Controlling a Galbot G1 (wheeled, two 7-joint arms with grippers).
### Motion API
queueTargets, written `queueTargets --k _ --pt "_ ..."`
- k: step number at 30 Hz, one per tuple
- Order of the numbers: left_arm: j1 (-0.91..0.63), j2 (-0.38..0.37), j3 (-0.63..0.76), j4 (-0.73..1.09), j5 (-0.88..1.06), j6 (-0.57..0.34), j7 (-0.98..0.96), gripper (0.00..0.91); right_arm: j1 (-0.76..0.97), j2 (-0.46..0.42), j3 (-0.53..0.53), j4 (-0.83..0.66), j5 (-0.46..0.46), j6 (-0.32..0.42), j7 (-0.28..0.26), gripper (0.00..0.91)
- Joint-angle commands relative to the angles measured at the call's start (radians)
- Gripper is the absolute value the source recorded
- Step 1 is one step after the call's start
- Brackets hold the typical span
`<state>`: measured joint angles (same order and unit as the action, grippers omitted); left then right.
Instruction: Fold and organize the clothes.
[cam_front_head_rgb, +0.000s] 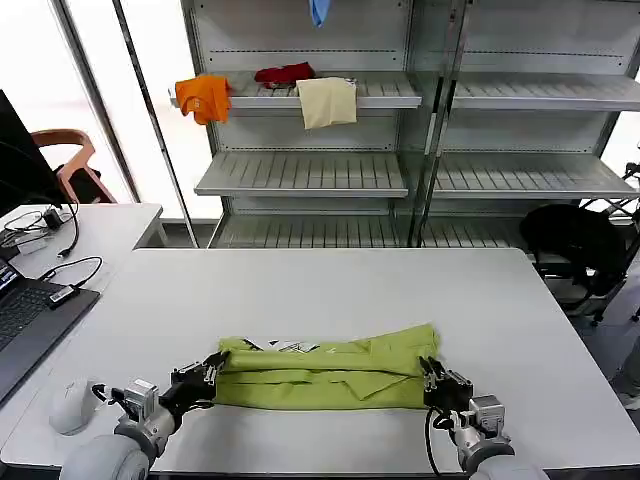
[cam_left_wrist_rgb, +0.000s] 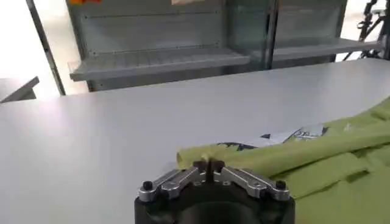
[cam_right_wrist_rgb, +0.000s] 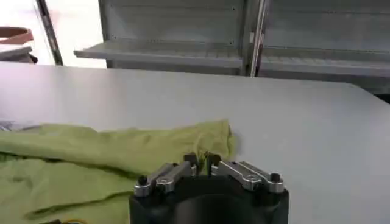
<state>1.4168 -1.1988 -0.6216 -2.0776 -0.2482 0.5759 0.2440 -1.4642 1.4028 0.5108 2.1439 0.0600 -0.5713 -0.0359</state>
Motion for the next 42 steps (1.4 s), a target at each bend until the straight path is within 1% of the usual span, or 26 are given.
queueTargets --k 1,6,8,10,11,13,14,16,17,18,22,25,26,27,28,31,32,33,34,35,36,37,42 --pt "0.016 -0.008 -0.001 -0.009 0.045 0.000 -0.015 0.907 0.008 0.015 -0.035 -0.024 -0.099 0.008 0.030 0.907" --pt "0.033 -0.007 -0.012 -0.009 0.048 0.000 -0.028 0.907 0.020 0.020 -0.035 -0.012 -0.110 0.016 0.040 0.907" --pt "0.046 -0.008 -0.020 -0.020 0.053 -0.002 -0.033 0.907 0.012 0.022 -0.012 0.024 -0.079 0.020 0.040 0.907" --pt "0.066 -0.016 -0.031 -0.042 0.042 -0.015 -0.040 0.907 0.000 0.017 0.037 0.096 0.015 0.032 0.037 0.907" --pt "0.076 -0.022 -0.034 -0.058 0.027 -0.033 -0.055 0.907 0.000 0.015 0.068 0.133 0.091 0.039 0.032 0.907" --pt "0.098 -0.040 -0.041 -0.080 -0.030 -0.043 -0.089 0.907 0.017 0.005 0.121 0.180 0.188 0.069 0.024 0.907" --pt "0.105 -0.047 -0.038 -0.094 -0.038 -0.058 -0.111 0.907 0.030 0.002 0.147 0.206 0.273 0.101 0.016 0.907" --pt "0.118 -0.067 -0.029 -0.099 -0.040 -0.084 -0.147 0.907 0.074 -0.011 0.191 0.242 0.390 0.131 0.012 0.907" --pt "0.121 -0.077 -0.020 -0.097 -0.040 -0.104 -0.174 0.907 0.098 -0.019 0.210 0.248 0.418 0.135 0.013 0.907" --pt "0.123 -0.093 -0.012 -0.088 -0.051 -0.123 -0.208 0.907 0.118 -0.028 0.223 0.252 0.440 0.142 0.015 0.907" --pt "0.126 -0.121 0.009 -0.054 -0.070 -0.156 -0.258 0.907 0.163 -0.047 0.245 0.237 0.453 0.138 0.031 0.907" --pt "0.125 -0.142 0.025 -0.031 -0.068 -0.168 -0.281 0.907 0.151 -0.044 0.246 0.224 0.442 0.135 0.016 0.907" --pt "0.122 -0.148 0.028 -0.024 -0.067 -0.171 -0.290 0.877 0.147 -0.042 0.245 0.222 0.437 0.135 0.014 0.907" --pt "0.118 -0.154 0.031 -0.014 -0.065 -0.173 -0.292 0.826 0.137 -0.037 0.245 0.218 0.429 0.135 0.004 0.907" --pt "0.116 -0.156 0.032 -0.010 -0.063 -0.172 -0.292 0.756 0.133 -0.034 0.244 0.217 0.426 0.136 0.001 0.907" --pt "0.102 -0.162 0.037 0.024 -0.054 -0.164 -0.296 0.715 0.122 -0.031 0.248 0.206 0.415 0.137 -0.007 0.907" --pt "0.100 -0.164 0.038 0.033 -0.052 -0.163 -0.296 0.655 0.123 -0.032 0.249 0.205 0.415 0.137 -0.006 0.907" --pt "0.097 -0.166 0.040 0.042 -0.053 -0.164 -0.295 0.574 0.124 -0.033 0.252 0.204 0.415 0.136 -0.006 0.907" --pt "0.096 -0.167 0.042 0.048 -0.052 -0.165 -0.295 0.242 0.126 -0.034 0.254 0.203 0.415 0.135 -0.005 0.907" --pt "0.096 -0.169 0.045 0.056 -0.051 -0.166 -0.294 0.141 0.128 -0.035 0.256 0.203 0.415 0.134 -0.006 0.907" --pt "0.095 -0.172 0.047 0.060 -0.052 -0.166 -0.294 0.060 0.128 -0.036 0.257 0.203 0.415 0.133 -0.006 0.907" --pt "0.094 -0.175 0.049 0.064 -0.051 -0.167 -0.293 0.010 0.128 -0.037 0.257 0.203 0.415 0.133 -0.007 0.907" --pt "0.092 -0.184 0.062 0.077 -0.027 -0.199 -0.263 0.000 0.129 -0.032 0.253 0.196 0.401 0.133 -0.006 0.907"
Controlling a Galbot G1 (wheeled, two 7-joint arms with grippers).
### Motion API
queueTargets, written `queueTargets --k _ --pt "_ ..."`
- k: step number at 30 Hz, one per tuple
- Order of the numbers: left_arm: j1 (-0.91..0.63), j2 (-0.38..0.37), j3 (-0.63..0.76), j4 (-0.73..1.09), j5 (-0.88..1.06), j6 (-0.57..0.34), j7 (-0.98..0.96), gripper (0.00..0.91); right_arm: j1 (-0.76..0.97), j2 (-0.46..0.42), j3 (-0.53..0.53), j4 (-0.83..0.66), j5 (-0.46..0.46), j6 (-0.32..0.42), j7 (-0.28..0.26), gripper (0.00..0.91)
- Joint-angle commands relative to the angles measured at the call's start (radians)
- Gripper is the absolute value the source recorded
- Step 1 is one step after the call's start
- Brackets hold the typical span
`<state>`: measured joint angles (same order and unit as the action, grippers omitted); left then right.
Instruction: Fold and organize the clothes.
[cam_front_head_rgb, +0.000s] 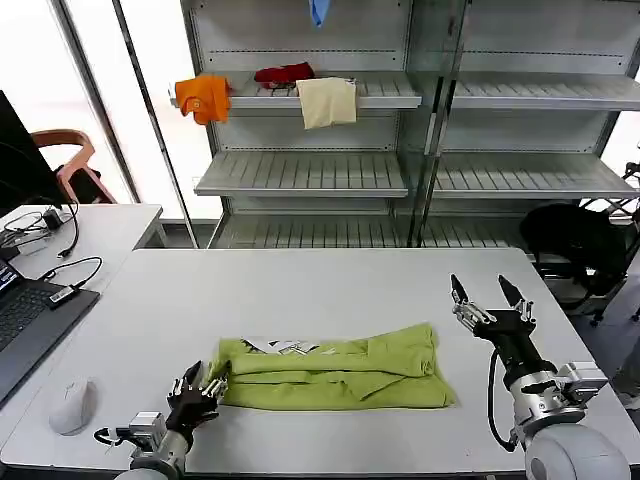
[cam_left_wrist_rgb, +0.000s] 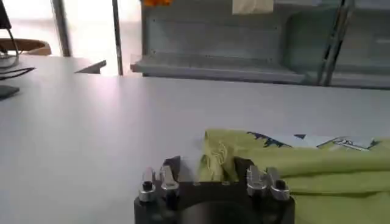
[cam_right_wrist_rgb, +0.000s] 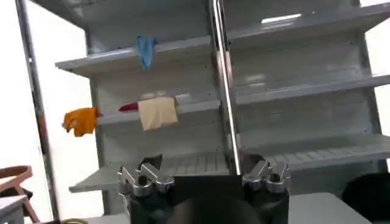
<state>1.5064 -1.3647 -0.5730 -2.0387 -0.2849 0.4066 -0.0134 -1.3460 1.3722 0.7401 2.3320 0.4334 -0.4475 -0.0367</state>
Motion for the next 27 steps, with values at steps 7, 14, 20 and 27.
queueTargets --k 7,14,20,27 --pt "0.004 -0.023 0.022 0.046 0.026 -0.070 0.036 0.000 0.011 -0.005 0.030 -0.007 0.022 0.008 -0.004 0.907" --pt "-0.001 -0.023 0.019 0.040 0.058 -0.167 0.036 0.000 0.012 -0.005 0.034 -0.026 0.020 0.008 -0.002 0.907" --pt "0.028 0.015 -0.099 -0.059 0.147 -0.196 0.070 0.000 0.015 -0.008 0.036 -0.049 0.019 0.009 -0.003 0.907" --pt "0.027 0.084 -0.347 -0.141 0.182 -0.113 0.168 0.000 0.017 -0.007 0.031 -0.077 0.009 0.012 -0.007 0.907"
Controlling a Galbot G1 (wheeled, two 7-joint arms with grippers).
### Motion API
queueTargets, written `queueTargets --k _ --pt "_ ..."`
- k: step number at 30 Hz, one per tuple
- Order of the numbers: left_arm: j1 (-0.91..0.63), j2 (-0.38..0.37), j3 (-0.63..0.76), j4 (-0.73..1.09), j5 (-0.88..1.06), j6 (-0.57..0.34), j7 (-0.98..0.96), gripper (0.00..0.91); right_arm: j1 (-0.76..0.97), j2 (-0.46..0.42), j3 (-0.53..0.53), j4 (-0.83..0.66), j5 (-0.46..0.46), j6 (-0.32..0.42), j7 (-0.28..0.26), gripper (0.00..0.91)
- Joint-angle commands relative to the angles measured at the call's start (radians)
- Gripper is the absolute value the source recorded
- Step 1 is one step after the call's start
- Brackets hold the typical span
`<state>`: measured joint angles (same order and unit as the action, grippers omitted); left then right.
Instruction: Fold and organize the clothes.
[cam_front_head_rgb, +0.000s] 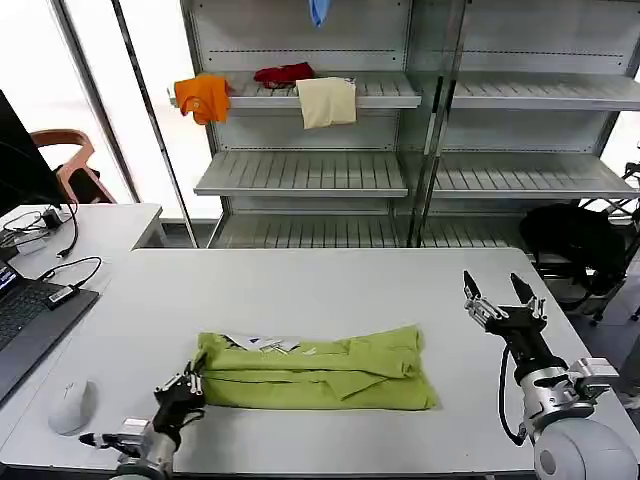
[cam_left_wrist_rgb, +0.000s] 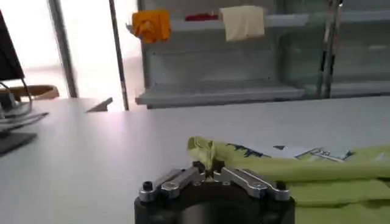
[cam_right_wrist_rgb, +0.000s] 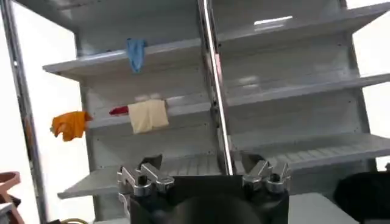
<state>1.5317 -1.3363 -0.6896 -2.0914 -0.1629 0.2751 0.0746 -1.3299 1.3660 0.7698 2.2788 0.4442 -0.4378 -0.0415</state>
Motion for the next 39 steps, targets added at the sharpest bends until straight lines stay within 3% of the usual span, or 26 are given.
queueTargets --k 1,10,18,21,25,31,39 --pt "-0.003 0.063 -0.256 -0.088 0.061 0.031 0.094 0.000 0.001 -0.001 0.002 -0.025 -0.001 0.002 -0.002 0.907" --pt "-0.043 0.146 -0.392 -0.027 0.139 0.042 0.191 0.000 -0.003 -0.008 0.011 -0.056 -0.002 0.002 0.004 0.907" --pt "-0.064 0.096 -0.356 -0.147 0.113 0.094 0.206 0.000 0.008 -0.003 0.003 -0.063 -0.032 0.004 0.010 0.907" --pt "-0.034 0.038 -0.261 -0.255 0.043 0.129 0.189 0.000 0.007 0.005 -0.008 -0.061 -0.051 0.004 0.010 0.907" --pt "-0.009 -0.023 0.007 -0.327 0.026 0.169 0.138 0.000 -0.002 0.008 -0.016 -0.055 -0.068 0.007 0.009 0.907" --pt "-0.041 -0.022 0.306 -0.303 0.034 0.212 0.032 0.000 -0.019 0.013 -0.022 -0.055 -0.088 0.013 0.005 0.907" --pt "-0.094 -0.062 0.471 -0.146 0.093 0.213 -0.008 0.000 -0.027 0.010 -0.024 -0.053 -0.092 0.020 0.003 0.907"
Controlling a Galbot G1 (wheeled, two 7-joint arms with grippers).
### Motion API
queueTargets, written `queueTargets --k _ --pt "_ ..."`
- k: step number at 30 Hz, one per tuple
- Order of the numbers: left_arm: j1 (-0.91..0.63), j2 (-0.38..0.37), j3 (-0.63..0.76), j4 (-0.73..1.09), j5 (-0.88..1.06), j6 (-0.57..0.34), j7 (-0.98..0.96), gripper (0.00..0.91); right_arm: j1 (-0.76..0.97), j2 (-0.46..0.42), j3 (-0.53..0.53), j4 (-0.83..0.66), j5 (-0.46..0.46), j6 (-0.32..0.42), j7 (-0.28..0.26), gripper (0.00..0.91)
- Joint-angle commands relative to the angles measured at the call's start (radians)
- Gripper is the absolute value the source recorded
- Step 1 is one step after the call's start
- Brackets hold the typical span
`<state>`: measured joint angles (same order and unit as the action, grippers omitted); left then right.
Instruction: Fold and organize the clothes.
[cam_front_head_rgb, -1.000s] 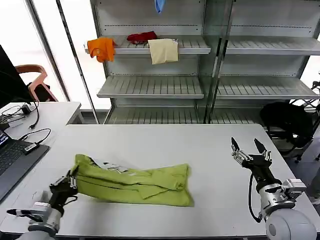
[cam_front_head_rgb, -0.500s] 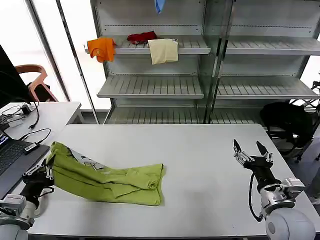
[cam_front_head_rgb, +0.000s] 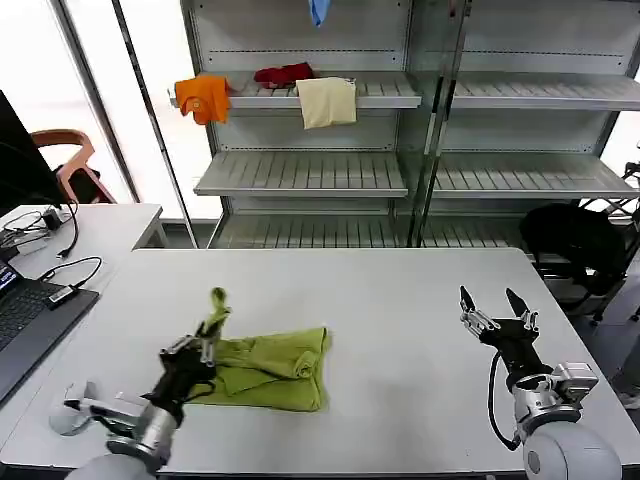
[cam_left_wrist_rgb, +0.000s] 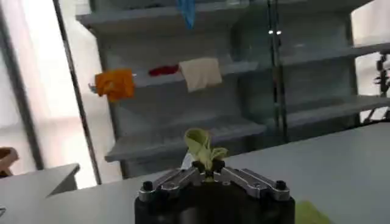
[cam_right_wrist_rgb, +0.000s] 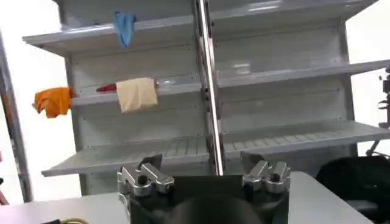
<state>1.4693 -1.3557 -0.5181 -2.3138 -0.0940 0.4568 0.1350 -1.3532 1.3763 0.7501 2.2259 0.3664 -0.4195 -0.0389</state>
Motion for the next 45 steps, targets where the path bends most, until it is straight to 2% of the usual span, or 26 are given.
queueTargets --k 1,11,14,15,16,21,33,38,39,42,45 --pt "-0.038 -0.045 0.309 0.098 0.024 0.032 -0.077 0.000 -0.003 -0.001 -0.005 0.001 -0.014 0.001 0.000 0.907" --pt "-0.050 -0.071 0.336 0.213 0.082 0.030 -0.092 0.000 0.014 0.003 -0.021 -0.011 -0.026 -0.001 0.002 0.907" --pt "-0.057 -0.081 0.339 0.236 0.094 0.029 -0.097 0.030 0.015 0.004 -0.026 -0.013 -0.029 0.000 0.001 0.907" --pt "-0.060 -0.082 0.341 0.245 0.095 0.029 -0.102 0.665 0.015 0.005 -0.028 -0.013 -0.031 0.000 0.001 0.907" --pt "-0.065 -0.086 0.342 0.254 0.097 0.027 -0.103 0.907 0.015 0.005 -0.029 -0.014 -0.033 0.000 0.001 0.907" --pt "-0.086 -0.106 0.352 0.301 0.117 0.005 -0.129 0.907 0.013 0.007 -0.033 -0.015 -0.037 0.001 0.001 0.907" --pt "-0.074 -0.129 0.394 0.304 0.156 0.036 -0.133 0.907 0.015 0.011 -0.042 -0.012 -0.046 -0.001 0.004 0.907" --pt "-0.071 -0.132 0.381 0.289 0.128 -0.004 -0.120 0.907 0.011 0.011 -0.043 -0.011 -0.047 -0.001 0.004 0.907" --pt "-0.072 -0.125 0.368 0.258 0.080 -0.048 -0.110 0.907 0.010 0.011 -0.043 -0.011 -0.047 -0.001 0.003 0.907" --pt "-0.069 -0.098 0.304 0.166 -0.057 -0.110 -0.069 0.907 0.010 0.011 -0.044 -0.013 -0.047 0.000 0.003 0.907" --pt "-0.068 -0.071 0.176 0.060 -0.225 -0.128 -0.010 0.907 0.011 0.011 -0.047 -0.016 -0.046 0.001 0.002 0.907"
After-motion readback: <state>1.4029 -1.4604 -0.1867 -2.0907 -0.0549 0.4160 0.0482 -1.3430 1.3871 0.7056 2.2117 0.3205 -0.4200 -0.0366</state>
